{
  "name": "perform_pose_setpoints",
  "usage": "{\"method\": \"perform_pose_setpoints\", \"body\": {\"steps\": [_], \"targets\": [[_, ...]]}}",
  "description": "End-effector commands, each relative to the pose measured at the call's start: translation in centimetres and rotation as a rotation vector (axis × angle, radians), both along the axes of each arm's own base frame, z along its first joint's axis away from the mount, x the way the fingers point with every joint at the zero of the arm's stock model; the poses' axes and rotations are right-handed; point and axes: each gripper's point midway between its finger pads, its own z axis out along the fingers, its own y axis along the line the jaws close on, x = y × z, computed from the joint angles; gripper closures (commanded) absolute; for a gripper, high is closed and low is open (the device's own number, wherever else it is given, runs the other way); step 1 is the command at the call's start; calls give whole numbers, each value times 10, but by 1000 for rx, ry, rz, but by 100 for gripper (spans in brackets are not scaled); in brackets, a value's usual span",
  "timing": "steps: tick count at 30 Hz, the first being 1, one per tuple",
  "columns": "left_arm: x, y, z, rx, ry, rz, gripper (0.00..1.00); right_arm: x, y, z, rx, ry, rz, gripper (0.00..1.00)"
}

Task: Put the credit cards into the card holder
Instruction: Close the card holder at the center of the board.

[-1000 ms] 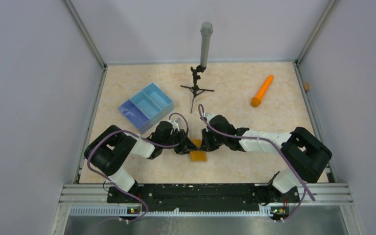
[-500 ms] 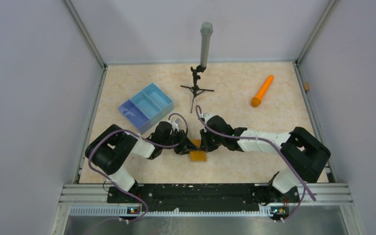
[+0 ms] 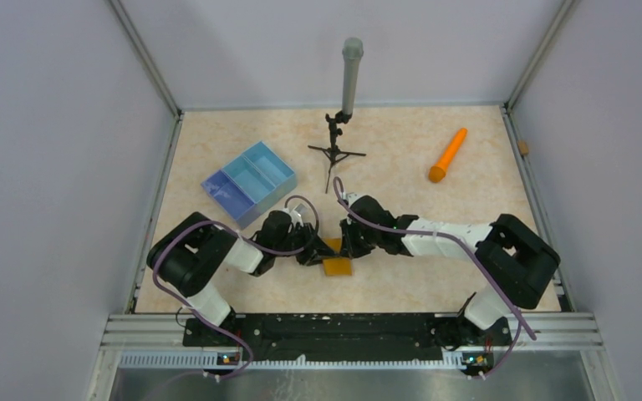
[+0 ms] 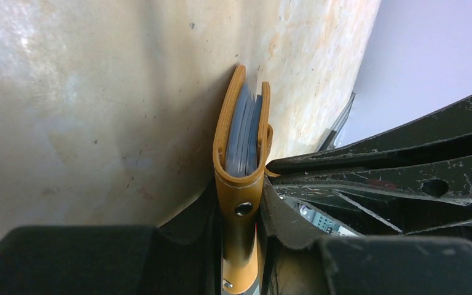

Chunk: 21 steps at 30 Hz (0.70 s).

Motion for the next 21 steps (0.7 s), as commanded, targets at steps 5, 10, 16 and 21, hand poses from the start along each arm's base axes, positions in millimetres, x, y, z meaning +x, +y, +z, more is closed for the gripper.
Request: {"method": "perform_pose_setpoints", "body": {"steps": [5, 10, 16, 21], "targets": [[11, -3, -3, 29, -53, 60, 84, -74, 15, -33, -63, 246, 92, 100], [7, 3, -8, 55, -43, 68, 68, -67, -1, -42, -150, 224, 26, 100], [5, 14, -13, 117, -43, 93, 49, -64, -12, -48, -201, 208, -14, 100], [3, 26, -14, 180, -63, 106, 39, -62, -16, -51, -221, 200, -29, 100]]}}
